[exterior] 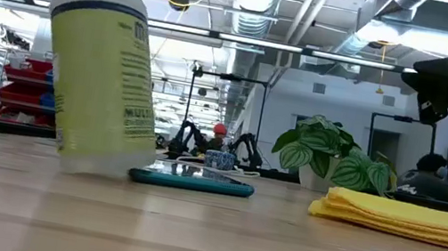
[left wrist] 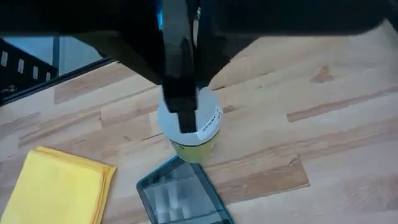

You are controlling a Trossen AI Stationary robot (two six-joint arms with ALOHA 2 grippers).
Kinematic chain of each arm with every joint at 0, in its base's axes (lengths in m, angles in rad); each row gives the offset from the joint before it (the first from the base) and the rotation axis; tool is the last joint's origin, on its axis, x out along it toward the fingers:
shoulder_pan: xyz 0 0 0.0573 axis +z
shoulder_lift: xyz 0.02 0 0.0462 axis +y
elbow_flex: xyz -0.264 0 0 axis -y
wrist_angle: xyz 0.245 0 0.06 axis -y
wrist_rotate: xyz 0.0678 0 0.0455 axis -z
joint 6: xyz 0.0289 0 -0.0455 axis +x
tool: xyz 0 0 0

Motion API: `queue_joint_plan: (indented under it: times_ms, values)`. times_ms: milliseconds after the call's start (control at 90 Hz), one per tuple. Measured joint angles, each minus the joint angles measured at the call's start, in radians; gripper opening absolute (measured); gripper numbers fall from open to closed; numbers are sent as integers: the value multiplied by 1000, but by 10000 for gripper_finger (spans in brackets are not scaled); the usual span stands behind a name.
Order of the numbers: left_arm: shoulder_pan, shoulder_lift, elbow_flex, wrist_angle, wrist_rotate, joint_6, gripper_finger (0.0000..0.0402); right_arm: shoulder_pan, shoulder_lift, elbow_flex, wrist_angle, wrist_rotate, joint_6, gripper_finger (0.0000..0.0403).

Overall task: Apply microfiber cloth
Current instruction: Spray the front of the blue tablet

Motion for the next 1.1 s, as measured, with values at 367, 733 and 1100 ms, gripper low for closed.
queue_joint_plan:
  times_ms: [367, 733, 1100]
  values:
    - [-59, 1, 39, -36, 200, 27, 35, 0, 0, 0, 0, 0, 0, 98]
    - [-73, 1, 96, -152, 212, 85, 35, 0, 0, 0, 0, 0, 0, 98]
    - [-32, 66, 74, -143, 279, 233, 38, 0, 0, 0, 0, 0, 0, 98]
